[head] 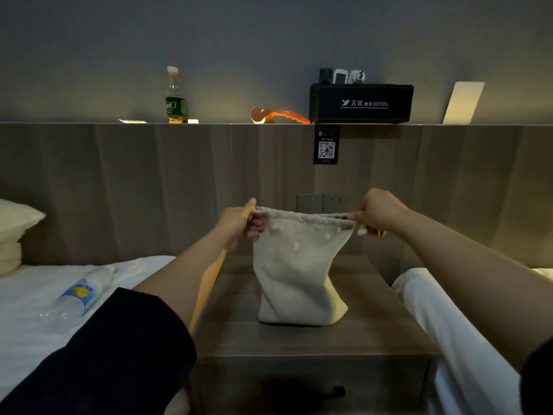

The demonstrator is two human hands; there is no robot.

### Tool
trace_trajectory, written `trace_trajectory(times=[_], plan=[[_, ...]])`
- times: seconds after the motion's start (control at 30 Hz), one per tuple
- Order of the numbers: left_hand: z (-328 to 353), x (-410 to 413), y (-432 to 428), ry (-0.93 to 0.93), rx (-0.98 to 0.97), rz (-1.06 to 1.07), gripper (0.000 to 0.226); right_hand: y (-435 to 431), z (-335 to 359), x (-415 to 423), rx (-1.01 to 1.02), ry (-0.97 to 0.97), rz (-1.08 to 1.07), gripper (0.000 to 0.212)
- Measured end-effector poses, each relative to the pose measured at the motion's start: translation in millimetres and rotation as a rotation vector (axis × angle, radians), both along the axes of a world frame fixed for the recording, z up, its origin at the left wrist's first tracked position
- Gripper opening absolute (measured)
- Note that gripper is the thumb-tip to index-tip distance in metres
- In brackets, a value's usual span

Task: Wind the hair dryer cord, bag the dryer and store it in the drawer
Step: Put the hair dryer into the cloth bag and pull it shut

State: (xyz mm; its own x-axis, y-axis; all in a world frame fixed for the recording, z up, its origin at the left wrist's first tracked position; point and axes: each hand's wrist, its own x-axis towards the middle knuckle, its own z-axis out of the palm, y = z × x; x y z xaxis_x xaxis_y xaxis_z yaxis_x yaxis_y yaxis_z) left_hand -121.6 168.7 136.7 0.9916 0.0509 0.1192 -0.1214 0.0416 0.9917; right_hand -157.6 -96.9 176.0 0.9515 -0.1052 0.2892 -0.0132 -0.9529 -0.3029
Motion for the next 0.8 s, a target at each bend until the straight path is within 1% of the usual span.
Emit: trace_trajectory(times=[0.03, 0.07, 0.1, 0.2, 0.23, 0.3, 0.33, 0.37, 0.4, 0.43, 0.5, 0.6, 0.63, 0.67, 0.73, 0.77, 0.8], plan=[[-1, 1, 1, 0.005, 0.003, -0.005, 0.034, 0, -1, 0, 0.012, 0.028, -0.030, 0.042], [-1, 1, 2, 0.013, -0.003, -0.024, 0.036, 0, -1, -2, 0.070, 0.050, -0.041, 0.043], [-1, 1, 4, 0.018, -0.018, -0.052, 0.037, 0, -1, -3, 0.208, 0.062, -0.021, 0.041], [0, -2, 8, 0.013, -0.072, -0.105, 0.037, -2, 2, -9, 0.968, 0.111, 0.060, 0.027], [2, -2, 10, 0.006, -0.106, -0.101, 0.037, -4, 2, -10, 1.138, 0.106, 0.059, 0.023], [5, 1, 16, 0.004, -0.208, -0.039, 0.035, -14, 1, -4, 1.314, -0.007, -0.034, 0.016], [7, 3, 19, 0.010, -0.255, 0.000, 0.035, -21, 0, 0, 1.362, -0.101, -0.109, 0.016], [9, 4, 22, 0.021, -0.304, 0.015, 0.036, -27, -1, 3, 1.381, -0.185, -0.187, 0.020], [10, 4, 23, 0.035, -0.354, 0.006, 0.037, -31, -3, 6, 1.350, -0.261, -0.249, 0.026], [11, 3, 21, 0.046, -0.399, -0.022, 0.038, -33, -5, 7, 1.251, -0.321, -0.291, 0.029], [16, -3, 12, 0.062, -0.466, -0.115, 0.038, -32, -11, 10, 0.880, -0.351, -0.311, 0.031], [23, -9, -4, 0.067, -0.459, -0.190, 0.037, -13, -16, 6, 0.380, -0.225, -0.247, 0.036], [25, -10, -7, 0.066, -0.451, -0.201, 0.036, -5, -16, 6, 0.224, -0.232, -0.210, 0.037], [26, -10, -8, 0.066, -0.452, -0.205, 0.036, 3, -15, 6, 0.100, -0.281, -0.146, 0.039], [28, -11, -8, 0.064, -0.451, -0.203, 0.034, 24, -10, 5, -0.033, -0.378, 0.098, 0.046], [28, -12, -7, 0.060, -0.438, -0.205, 0.032, 37, -6, 3, -0.086, -0.371, 0.235, 0.052], [28, -13, -7, 0.056, -0.424, -0.216, 0.031, 49, -4, 3, -0.140, -0.315, 0.332, 0.058]])
